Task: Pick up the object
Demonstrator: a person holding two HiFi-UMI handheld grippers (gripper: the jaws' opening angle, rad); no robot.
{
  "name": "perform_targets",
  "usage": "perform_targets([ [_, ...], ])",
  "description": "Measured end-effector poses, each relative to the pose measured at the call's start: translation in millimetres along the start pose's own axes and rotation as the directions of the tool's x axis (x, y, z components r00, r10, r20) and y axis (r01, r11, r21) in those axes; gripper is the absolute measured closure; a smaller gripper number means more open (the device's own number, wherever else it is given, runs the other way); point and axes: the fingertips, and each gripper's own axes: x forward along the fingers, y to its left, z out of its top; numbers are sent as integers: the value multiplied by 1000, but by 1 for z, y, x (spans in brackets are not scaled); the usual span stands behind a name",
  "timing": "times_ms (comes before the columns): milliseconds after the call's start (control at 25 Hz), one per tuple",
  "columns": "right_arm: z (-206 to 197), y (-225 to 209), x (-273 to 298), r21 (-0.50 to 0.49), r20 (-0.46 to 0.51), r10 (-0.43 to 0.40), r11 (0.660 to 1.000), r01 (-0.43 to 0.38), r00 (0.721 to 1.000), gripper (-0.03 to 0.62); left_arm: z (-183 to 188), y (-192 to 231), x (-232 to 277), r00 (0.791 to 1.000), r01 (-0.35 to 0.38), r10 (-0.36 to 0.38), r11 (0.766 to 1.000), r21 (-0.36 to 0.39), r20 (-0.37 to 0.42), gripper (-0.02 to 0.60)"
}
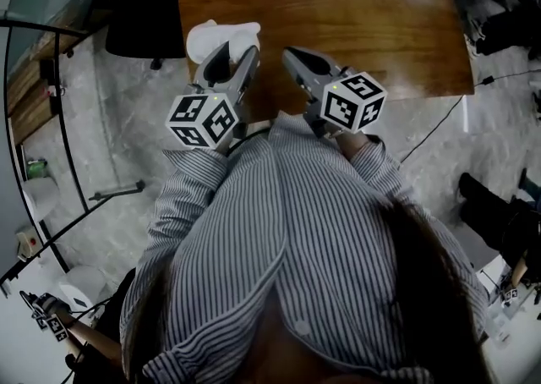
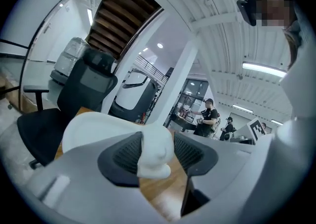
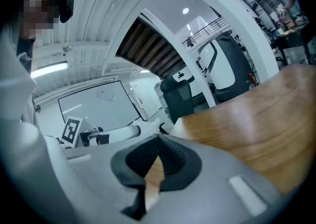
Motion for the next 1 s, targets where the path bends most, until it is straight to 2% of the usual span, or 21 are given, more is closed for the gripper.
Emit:
perform_targets([
  [440, 1, 4, 4, -31, 0, -21, 999, 21, 1000, 592, 4, 1, -9, 998, 31, -28, 997, -65, 53, 373],
  [720, 2, 6, 2, -68, 13, -54, 996, 54, 998, 592, -1, 1, -13, 998, 33, -29, 996, -78, 49, 373],
  [1000, 3, 0, -3, -53, 28, -67, 996, 68, 997, 592, -2, 1, -11, 998, 42, -38, 996, -84, 47, 373],
])
